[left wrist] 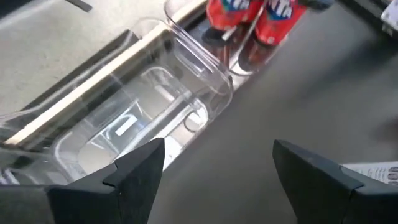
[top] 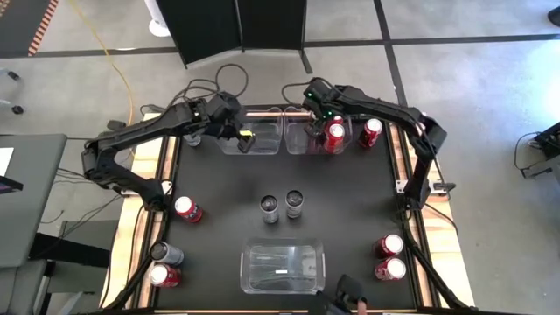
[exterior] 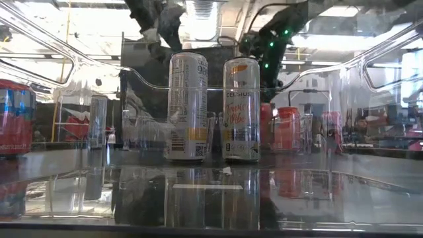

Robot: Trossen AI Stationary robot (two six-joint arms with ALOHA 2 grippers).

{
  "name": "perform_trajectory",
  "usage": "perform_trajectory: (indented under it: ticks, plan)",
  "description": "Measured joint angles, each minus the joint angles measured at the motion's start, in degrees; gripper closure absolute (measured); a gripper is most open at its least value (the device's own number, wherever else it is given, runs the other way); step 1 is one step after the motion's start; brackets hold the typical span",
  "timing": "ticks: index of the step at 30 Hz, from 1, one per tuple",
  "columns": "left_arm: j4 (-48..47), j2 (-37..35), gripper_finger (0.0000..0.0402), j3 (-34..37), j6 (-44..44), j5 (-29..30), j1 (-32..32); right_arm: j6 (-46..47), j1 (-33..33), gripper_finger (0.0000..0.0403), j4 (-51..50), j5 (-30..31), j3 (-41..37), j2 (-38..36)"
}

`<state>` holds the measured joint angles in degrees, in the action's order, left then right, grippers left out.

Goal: Sort soda cans
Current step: Put the right orange soda can into the top right transparent bin, then put the orange soda can into the top right transparent bin

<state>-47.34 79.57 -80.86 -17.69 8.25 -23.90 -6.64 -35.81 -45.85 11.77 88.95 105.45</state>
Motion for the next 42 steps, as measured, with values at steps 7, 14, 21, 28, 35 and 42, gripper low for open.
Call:
perform_trajectory:
  ticks: [7, 14, 21, 28, 35, 42]
  plan:
    - [-7.7, -5.3, 0.0109, 0.0, -3.1, 0.5, 0.0, -0.7, 0.0, 0.0127, -0.4, -1.6, -0.2, 1.7]
    - [-24.9, -9.5, 0.0109, 0.0, -5.2, -0.4, 0.2, -0.7, -0.8, 0.0081, 0.5, -1.6, -0.3, 1.7]
    - [-29.0, -10.9, 0.0109, -0.1, -10.4, 0.1, 3.4, 0.6, -2.7, 0.0012, 1.7, -1.4, -0.3, 1.7]
    - [-31.0, -11.0, 0.0109, -0.1, -17.0, 0.5, 7.6, 2.9, -2.2, 0.0013, 5.4, -1.4, -0.2, -3.1]
    - [-41.2, -10.5, 0.0109, 3.3, -34.1, -5.4, 15.3, 4.9, -0.1, 0.0010, 6.4, -1.4, -0.1, -12.4]
    - [-41.8, -10.6, 0.0097, 13.0, -45.9, -8.0, 21.9, 5.7, 3.9, 0.0010, 8.7, -2.9, -0.1, -18.1]
